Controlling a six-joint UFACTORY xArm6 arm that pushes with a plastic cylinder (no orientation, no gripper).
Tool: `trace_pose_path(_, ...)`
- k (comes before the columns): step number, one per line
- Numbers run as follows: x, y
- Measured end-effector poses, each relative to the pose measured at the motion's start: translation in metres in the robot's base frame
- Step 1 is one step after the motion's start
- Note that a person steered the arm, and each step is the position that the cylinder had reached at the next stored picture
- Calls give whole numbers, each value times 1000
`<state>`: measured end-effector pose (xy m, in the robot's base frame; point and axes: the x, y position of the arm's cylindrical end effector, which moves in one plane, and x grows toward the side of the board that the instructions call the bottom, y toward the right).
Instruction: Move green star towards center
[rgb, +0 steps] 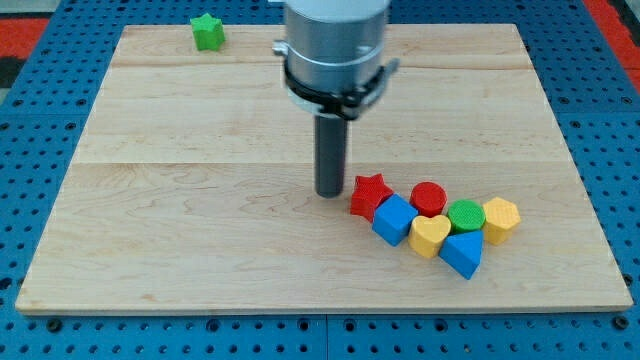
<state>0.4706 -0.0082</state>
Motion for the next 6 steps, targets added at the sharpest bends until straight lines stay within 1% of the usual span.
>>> trace_pose_path(1, -51, -38)
trace_pose_path(3, -196, -37)
trace_pose_path(4, -257, -55)
trace_pose_path(5, -278, -67)
trace_pose_path(6, -279, -71)
